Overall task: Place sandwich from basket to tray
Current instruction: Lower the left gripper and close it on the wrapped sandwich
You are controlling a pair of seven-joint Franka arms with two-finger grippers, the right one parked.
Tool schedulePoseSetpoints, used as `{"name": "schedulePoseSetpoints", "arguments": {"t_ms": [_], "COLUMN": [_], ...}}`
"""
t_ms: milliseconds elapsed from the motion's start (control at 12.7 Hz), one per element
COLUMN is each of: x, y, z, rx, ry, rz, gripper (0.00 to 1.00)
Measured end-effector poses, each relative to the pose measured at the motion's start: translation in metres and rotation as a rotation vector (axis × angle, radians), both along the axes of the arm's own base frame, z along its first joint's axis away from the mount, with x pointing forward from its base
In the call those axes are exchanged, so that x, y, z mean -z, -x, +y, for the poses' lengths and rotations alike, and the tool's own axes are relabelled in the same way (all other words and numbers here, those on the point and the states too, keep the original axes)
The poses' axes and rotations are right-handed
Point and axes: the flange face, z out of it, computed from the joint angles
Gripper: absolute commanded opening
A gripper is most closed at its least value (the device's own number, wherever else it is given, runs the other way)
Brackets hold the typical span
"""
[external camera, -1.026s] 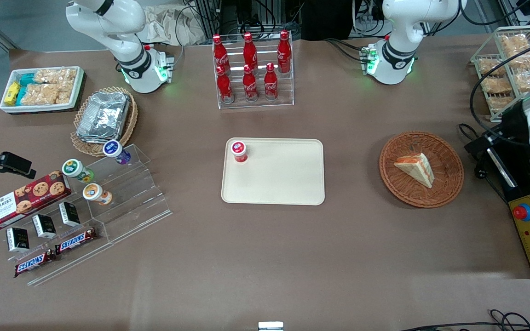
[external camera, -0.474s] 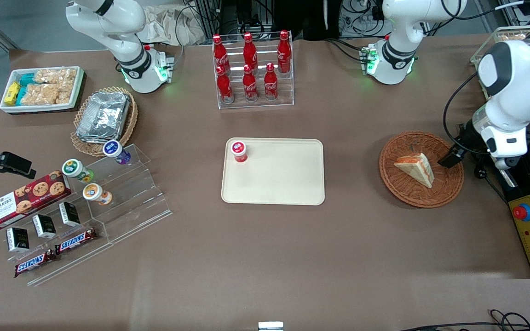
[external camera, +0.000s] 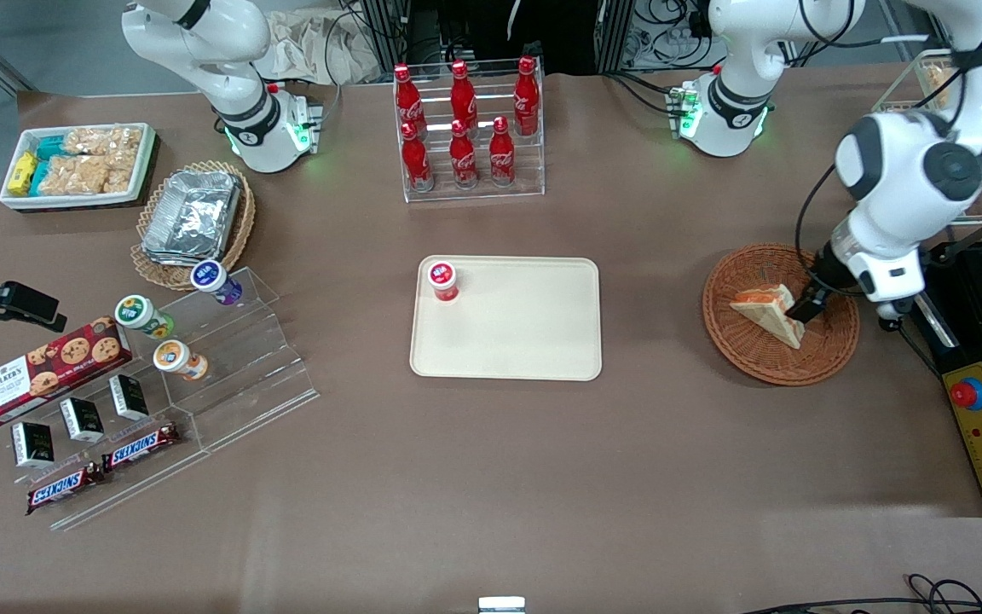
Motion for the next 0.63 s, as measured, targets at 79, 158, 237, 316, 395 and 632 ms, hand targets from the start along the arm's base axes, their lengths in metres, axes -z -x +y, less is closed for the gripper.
{"name": "schedulePoseSetpoints", "arguments": {"t_ms": [79,158,237,316,395,632], "x": [0.02,0.037,0.05,0.058,0.063,0.065], "y": [0.005,0.008,0.011,0.012,0.013,0.012], "z": [-0.003,-0.005,-0.005,-0.005,-0.005,-0.005], "rx": [0.005,0.009,0.01,0.009,0.01,0.01], "ry": [-0.002,-0.004,-0.006,-0.007,-0.008,-0.008], "rz": [-0.004,-0.004,-0.006,-0.005,-0.001,-0.003], "gripper": [1.0,1.0,0.93,0.56,0.01,0.0]}}
